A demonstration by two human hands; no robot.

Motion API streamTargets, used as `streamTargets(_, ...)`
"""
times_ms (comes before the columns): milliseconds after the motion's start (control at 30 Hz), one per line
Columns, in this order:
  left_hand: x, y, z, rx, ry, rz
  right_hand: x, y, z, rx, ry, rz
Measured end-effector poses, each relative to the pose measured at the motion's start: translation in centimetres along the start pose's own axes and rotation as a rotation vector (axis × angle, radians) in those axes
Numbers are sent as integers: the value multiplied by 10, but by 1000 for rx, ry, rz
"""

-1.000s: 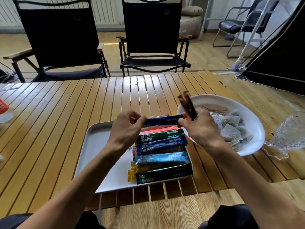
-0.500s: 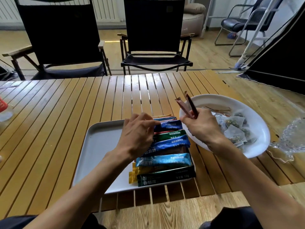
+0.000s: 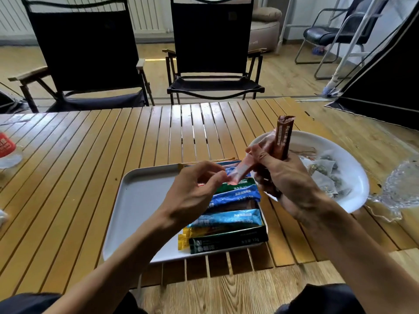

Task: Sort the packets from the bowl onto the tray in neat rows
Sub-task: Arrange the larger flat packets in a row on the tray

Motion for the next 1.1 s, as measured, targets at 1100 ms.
streamTargets(1100,37,-19,-5,-782,-108,-355,12,13,15,924,-194,-162)
Point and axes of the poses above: each hand's wrist, its own x-axis away from the middle knuckle, its own z-axis out of the back of the hand, y = z × x, the point moved 3 cm from there along -x, towards the middle knuckle
